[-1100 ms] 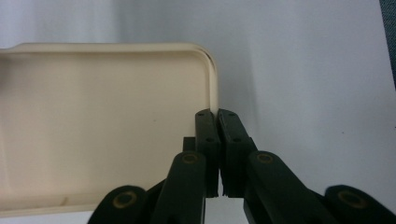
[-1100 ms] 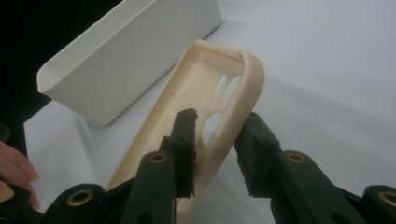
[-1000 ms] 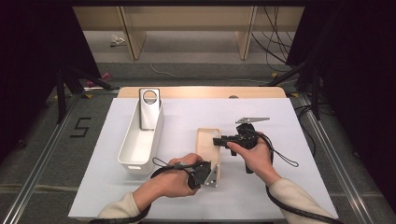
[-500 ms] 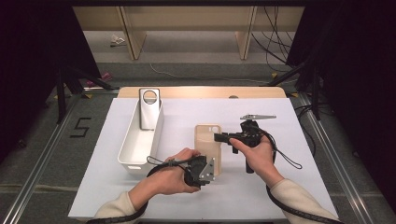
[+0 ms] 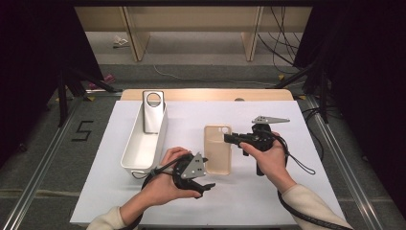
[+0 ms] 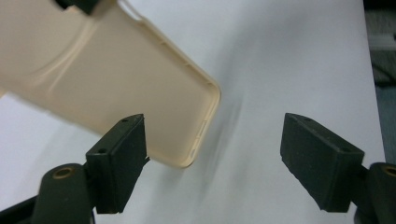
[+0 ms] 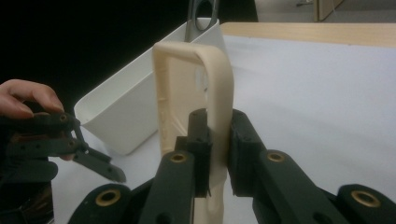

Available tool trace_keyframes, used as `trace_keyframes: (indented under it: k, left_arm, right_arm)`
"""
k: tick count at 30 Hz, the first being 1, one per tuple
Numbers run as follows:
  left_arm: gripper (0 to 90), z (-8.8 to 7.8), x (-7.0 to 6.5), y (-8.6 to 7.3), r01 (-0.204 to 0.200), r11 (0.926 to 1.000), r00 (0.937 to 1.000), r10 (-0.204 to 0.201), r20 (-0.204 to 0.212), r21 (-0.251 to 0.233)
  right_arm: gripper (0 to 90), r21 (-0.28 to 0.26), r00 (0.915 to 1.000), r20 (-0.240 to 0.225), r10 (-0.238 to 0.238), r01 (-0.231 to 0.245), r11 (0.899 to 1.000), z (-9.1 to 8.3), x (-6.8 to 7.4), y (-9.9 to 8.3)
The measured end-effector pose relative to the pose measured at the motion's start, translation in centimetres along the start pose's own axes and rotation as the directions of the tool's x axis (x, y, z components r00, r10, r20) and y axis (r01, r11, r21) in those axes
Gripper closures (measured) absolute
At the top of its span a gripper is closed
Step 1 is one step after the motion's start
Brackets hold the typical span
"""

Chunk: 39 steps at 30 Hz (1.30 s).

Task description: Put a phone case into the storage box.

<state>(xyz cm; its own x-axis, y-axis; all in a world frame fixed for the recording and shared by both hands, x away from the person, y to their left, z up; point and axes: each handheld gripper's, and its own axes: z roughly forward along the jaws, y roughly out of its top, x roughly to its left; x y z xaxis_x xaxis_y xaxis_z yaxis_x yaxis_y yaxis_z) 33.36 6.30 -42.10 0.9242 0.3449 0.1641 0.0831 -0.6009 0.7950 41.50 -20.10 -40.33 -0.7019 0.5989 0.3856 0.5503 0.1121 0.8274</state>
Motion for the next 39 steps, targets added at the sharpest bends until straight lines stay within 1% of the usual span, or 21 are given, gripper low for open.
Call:
trace_keyframes:
  k: [2,5,7,8,12,15,19,22,25,27,30,31,32,34,35,37,39]
  left_arm:
    - [21.9,-0.4,0.1,-0.6,0.036,0.9991,0.999,-0.036,-0.027,-0.022]
    - [21.9,-0.9,0.3,-1.5,0.09,0.9951,0.9937,-0.093,-0.062,-0.041]
    - [22.3,-1.1,0.5,-2.0,0.13,0.9895,0.9888,-0.134,-0.065,-0.062]
    - [22.8,-1.3,0.6,-2.1,0.144,0.9871,0.9864,-0.149,-0.069,-0.071]
    - [23.9,-1.6,1.0,-2.3,0.183,0.9782,0.978,-0.191,-0.083,-0.098]
    - [24.5,-1.7,1.1,-2.2,0.202,0.9723,0.9731,-0.213,-0.088,-0.118]
    - [25.3,-2.0,1.3,-1.9,0.222,0.9644,0.9661,-0.237,-0.101,-0.144]
    - [27.0,-2.3,1.4,-1.8,0.223,0.961,0.9609,-0.245,-0.129,-0.163]
    - [27.0,-2.4,1.5,-1.7,0.231,0.9571,0.9558,-0.257,-0.142,-0.174]
    - [27.0,-2.5,1.6,-1.6,0.236,0.9546,0.954,-0.263,-0.144,-0.182]
    - [27.0,-2.7,1.8,-1.3,0.249,0.9471,0.9479,-0.281,-0.15,-0.203]
    - [27.1,-2.8,1.8,-1.1,0.261,0.9417,0.9432,-0.295,-0.152,-0.213]
    - [27.2,-2.8,1.9,-1.0,0.267,0.9383,0.938,-0.306,-0.164,-0.219]
    - [27.3,-2.8,1.9,-0.8,0.27,0.9366,0.929,-0.314,-0.196,-0.224]
    - [27.2,-2.9,2.0,-0.7,0.274,0.9334,0.9249,-0.322,-0.202,-0.232]
    - [27.3,-2.9,2.1,-0.6,0.286,0.9267,0.9189,-0.337,-0.205,-0.244]
    - [27.9,-3.0,2.2,-0.4,0.293,0.9217,0.9167,-0.346,-0.2,-0.255]
  right_arm:
    - [81.6,-0.004,1.0,0.001,-0.009,0.009,1.0,-0.2,-0.1,0.0]
    - [81.5,-0.004,0.9996,0.003,-0.029,0.029,1.0,-0.4,-0.1,-0.1]
    - [81.5,-0.008,0.9985,0.01,-0.053,0.053,0.999,-0.6,-0.2,-0.2]
    - [81.5,-0.01,0.9983,0.01,-0.058,0.058,0.998,-0.7,-0.2,-0.3]
    - [81.4,-0.02,0.9968,0.015,-0.078,0.079,0.997,-1.2,-0.2,-0.6]
    - [81.4,-0.03,0.9953,0.024,-0.094,0.094,0.995,-1.7,-0.1,-0.8]
    - [81.3,-0.047,0.9946,0.029,-0.1,0.101,0.994,-2.3,0.0,-0.8]
    - [81.3,-0.051,0.9941,0.035,-0.103,0.104,0.993,-2.4,0.1,-0.9]
    - [81.2,-0.05,0.9939,0.039,-0.103,0.105,0.993,-2.4,0.2,-1.0]
    - [81.2,-0.054,0.9938,0.041,-0.103,0.105,0.993,-2.4,0.3,-1.0]
    - [81.2,-0.058,0.9935,0.043,-0.106,0.108,0.992,-2.5,0.4,-1.1]
    - [81.2,-0.059,0.9937,0.043,-0.103,0.106,0.993,-2.5,0.5,-1.2]
    - [81.2,-0.059,0.9936,0.045,-0.103,0.106,0.993,-2.4,0.5,-1.2]
    - [81.2,-0.057,0.9939,0.044,-0.101,0.103,0.993,-2.4,0.6,-1.3]
    - [81.2,-0.056,0.9938,0.045,-0.102,0.104,0.993,-2.3,0.7,-1.4]
    - [81.2,-0.054,0.994,0.043,-0.101,0.103,0.993,-2.3,0.7,-1.4]
    - [81.2,-0.059,0.9941,0.043,-0.099,0.102,0.993,-2.4,0.8,-1.4]
